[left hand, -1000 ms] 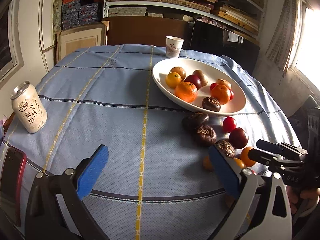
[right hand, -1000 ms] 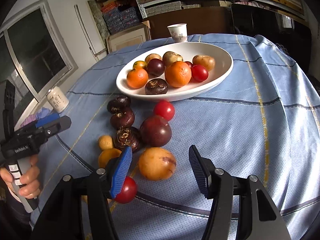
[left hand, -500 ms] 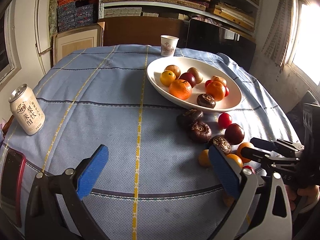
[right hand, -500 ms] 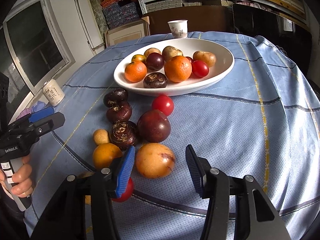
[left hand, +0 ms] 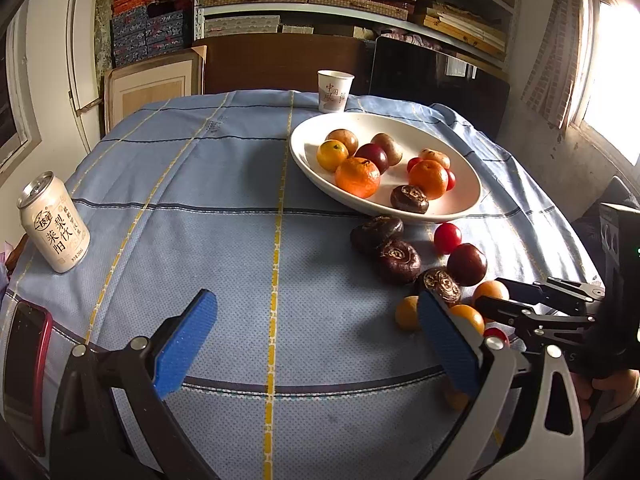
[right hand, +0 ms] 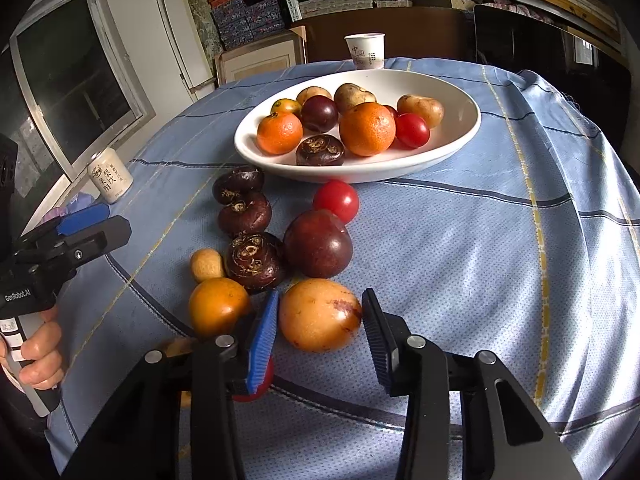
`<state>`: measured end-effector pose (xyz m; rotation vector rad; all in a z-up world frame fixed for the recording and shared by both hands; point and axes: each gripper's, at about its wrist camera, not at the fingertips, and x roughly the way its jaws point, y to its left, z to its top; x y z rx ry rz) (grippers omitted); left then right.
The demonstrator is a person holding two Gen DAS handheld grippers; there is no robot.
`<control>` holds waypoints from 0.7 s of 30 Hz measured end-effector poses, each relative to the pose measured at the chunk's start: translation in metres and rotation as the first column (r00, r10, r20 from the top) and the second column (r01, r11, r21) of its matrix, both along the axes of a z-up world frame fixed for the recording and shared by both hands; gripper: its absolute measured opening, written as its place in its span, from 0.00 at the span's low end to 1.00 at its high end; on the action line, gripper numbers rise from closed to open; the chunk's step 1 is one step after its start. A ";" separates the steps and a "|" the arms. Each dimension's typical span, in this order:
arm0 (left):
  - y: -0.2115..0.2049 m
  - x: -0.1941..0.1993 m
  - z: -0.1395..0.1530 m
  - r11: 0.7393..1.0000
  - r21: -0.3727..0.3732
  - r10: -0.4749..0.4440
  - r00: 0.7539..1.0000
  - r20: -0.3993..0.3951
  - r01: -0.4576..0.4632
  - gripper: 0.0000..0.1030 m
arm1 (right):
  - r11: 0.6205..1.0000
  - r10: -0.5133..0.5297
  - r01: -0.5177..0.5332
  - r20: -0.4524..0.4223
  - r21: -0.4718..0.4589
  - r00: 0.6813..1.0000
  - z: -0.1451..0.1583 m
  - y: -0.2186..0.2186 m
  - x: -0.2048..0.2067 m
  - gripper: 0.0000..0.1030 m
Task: Organize fruits
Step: 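Grasp the pale orange fruit with the right tool while the left tool reaches the pile, then grasp the tan pear-like fruit with the left tool while the right tool carries its fruit to the plate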
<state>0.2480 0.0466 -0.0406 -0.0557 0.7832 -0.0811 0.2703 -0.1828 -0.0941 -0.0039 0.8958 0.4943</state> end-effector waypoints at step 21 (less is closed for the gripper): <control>-0.048 -0.020 -0.008 0.922 -0.065 -0.386 0.920 -0.067 0.382 0.95 | 0.992 -0.110 0.110 0.001 0.057 0.994 0.006 -0.026 0.008 0.40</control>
